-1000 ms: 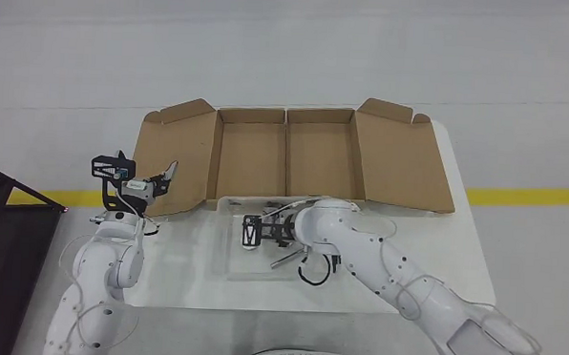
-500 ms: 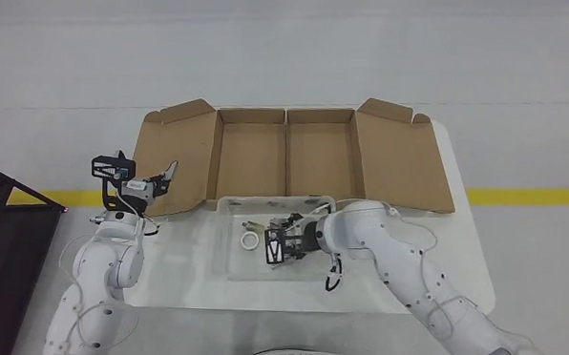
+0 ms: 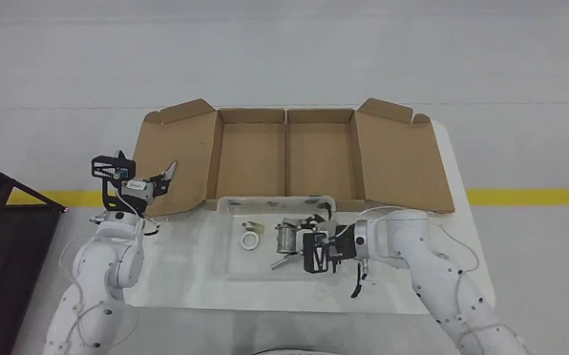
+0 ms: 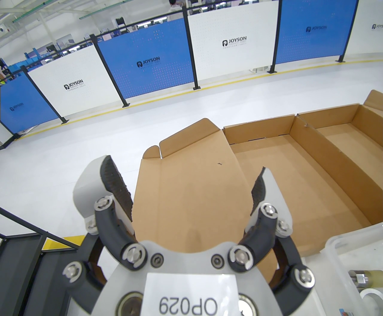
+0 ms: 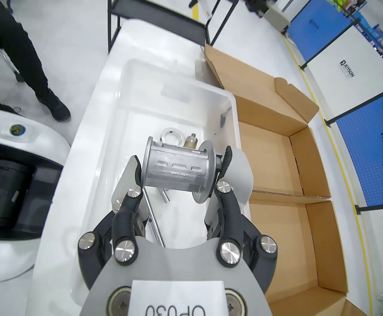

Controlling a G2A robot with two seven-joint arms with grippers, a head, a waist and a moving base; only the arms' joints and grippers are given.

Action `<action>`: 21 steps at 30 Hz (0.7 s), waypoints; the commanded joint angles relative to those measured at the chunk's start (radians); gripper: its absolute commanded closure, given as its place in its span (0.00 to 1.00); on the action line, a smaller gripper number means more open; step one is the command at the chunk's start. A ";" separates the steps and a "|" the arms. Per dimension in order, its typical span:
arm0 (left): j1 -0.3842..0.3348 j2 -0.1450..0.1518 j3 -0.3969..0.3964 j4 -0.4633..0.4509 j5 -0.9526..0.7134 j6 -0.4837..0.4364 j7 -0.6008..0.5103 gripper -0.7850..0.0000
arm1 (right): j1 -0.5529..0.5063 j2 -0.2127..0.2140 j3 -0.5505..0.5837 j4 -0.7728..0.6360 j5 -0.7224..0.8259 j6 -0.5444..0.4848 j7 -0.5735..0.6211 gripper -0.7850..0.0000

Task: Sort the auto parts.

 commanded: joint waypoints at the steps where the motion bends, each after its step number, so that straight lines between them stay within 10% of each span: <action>1: 0.000 0.000 0.000 0.000 0.000 0.000 0.000 0.00 | 0.000 0.000 0.000 -0.001 0.000 0.000 0.032 1.00; 21: 0.000 0.000 0.000 0.000 0.000 0.000 0.000 0.00 | 0.072 0.076 -0.011 0.066 0.252 0.000 -0.291 1.00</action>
